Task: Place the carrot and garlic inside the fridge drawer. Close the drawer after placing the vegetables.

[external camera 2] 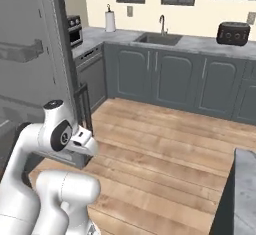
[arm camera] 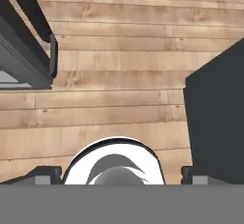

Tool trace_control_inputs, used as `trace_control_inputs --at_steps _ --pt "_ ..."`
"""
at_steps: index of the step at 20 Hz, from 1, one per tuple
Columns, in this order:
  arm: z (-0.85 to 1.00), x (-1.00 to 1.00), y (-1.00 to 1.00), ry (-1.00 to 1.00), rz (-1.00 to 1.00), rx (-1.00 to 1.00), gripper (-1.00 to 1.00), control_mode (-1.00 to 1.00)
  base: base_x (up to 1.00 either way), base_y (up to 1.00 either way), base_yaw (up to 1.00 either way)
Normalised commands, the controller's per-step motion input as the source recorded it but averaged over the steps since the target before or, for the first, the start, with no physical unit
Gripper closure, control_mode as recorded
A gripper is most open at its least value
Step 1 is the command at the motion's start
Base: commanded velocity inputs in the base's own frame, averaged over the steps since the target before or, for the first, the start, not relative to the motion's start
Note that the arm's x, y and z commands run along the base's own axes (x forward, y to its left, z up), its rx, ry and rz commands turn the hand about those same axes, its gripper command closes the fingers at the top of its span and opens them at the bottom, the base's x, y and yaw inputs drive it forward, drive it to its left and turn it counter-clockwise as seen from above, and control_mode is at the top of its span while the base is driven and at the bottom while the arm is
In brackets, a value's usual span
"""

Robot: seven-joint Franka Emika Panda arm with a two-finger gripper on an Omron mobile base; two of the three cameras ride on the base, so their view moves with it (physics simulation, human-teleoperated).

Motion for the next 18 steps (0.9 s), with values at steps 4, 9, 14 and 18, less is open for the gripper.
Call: trace_control_inputs --at_steps 4,9,14,18 --pt "0.00 0.00 0.00 0.00 0.00 0.00 -1.00 1.00 0.50 -0.94 -0.07" --pt "0.00 0.00 0.00 0.00 0.00 0.00 -1.00 1.00 0.87 -0.49 0.06" --pt "0.00 0.00 0.00 0.00 0.00 0.00 -1.00 1.00 1.00 0.00 0.24" --pt "0.00 0.00 0.00 0.00 0.00 0.00 -1.00 1.00 1.00 0.00 0.30"
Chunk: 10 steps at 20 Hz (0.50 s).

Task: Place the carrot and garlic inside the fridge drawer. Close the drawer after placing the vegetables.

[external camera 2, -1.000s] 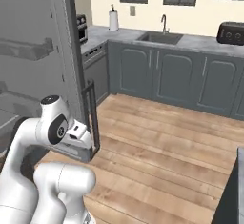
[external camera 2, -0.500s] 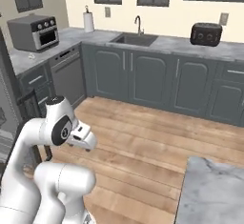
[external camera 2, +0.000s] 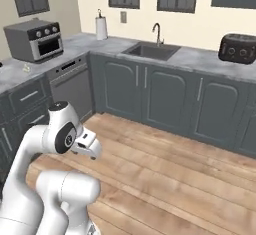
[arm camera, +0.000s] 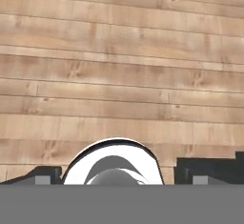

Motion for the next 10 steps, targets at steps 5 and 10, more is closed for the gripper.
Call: trace_control_inputs --at_steps 5,10 --pt "0.00 0.00 0.00 0.00 0.00 0.00 -1.00 1.00 1.00 0.01 0.37" --pt "0.00 0.00 0.00 0.00 0.00 0.00 -1.00 1.00 0.99 0.09 0.41"
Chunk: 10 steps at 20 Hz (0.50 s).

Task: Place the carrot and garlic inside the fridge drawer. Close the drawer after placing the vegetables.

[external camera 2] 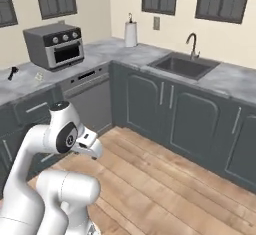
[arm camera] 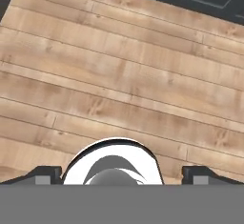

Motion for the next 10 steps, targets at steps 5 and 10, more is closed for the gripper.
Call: trace_control_inputs --at_steps 5,10 --pt "0.00 0.00 0.00 0.00 0.00 0.00 -1.00 1.00 0.91 0.22 0.45" --pt "0.00 0.00 0.00 0.00 0.00 0.00 -1.00 1.00 0.82 0.27 0.43"
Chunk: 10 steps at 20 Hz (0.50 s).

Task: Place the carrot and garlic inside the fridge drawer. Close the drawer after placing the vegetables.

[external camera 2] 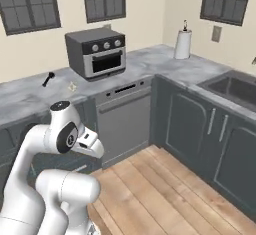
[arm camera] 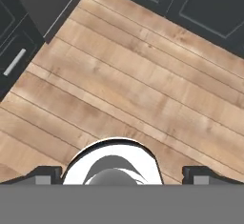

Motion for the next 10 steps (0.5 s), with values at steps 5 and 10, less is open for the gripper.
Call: trace_control_inputs --at_steps 5,10 --pt "0.00 0.00 0.00 0.00 0.00 0.00 -1.00 1.00 0.89 0.27 0.44" --pt "0.00 0.00 0.00 0.00 0.00 0.00 -1.00 1.00 0.92 0.00 0.43"
